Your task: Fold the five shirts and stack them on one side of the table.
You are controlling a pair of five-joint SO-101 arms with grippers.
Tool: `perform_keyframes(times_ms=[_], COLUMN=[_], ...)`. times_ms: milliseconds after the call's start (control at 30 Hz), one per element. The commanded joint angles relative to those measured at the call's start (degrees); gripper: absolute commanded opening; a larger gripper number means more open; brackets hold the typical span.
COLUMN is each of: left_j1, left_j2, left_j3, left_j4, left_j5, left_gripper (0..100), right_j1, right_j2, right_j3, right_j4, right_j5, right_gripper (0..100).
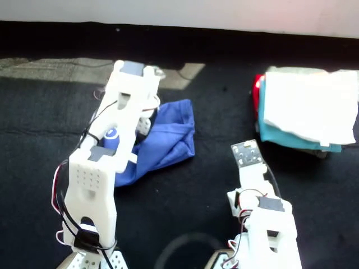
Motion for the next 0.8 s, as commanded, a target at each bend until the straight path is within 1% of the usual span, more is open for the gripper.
perform_keyframes(times_ms=[0, 100, 233, 333, 400, 500, 600, 700, 767], left_j1=[0.66, 4.26, 11.21, 15.69, 17.27, 16.84, 14.9, 11.91, 8.92], left_j2=[-4.7, -4.7, -4.7, -4.79, -5.14, -9.19, -16.4, -23.52, -25.71], left_j3=[1.19, 1.19, 1.19, 1.1, 1.01, 1.01, 1.1, 1.54, 2.33], left_j4=[-1.93, -2.2, -2.2, -1.85, -1.76, -1.76, -0.35, -0.09, -0.62], left_j5=[0.44, 3.34, 5.36, 5.71, 5.71, 5.45, 5.27, 5.27, 5.27], left_gripper=[1, 1, 1, 1, 1, 1, 1, 1, 1], right_j1=[1.01, 1.01, 1.01, 1.01, 1.01, 1.01, 1.01, 1.01, 1.01], right_j2=[0.04, 0.04, 0.04, 0.04, 0.04, 0.04, 0.04, 0.04, 0.04], right_j3=[1.27, 1.27, 1.27, 1.27, 1.27, 1.27, 1.27, 1.27, 1.27], right_j4=[-1.45, -1.45, -1.45, -1.45, -1.45, -1.45, -1.45, -1.45, -1.45], right_j5=[0.53, 0.53, 0.53, 0.53, 0.53, 0.53, 0.53, 0.53, 0.53], right_gripper=[1.2, 1.2, 1.2, 1.2, 1.2, 1.2, 1.2, 1.2, 1.2])
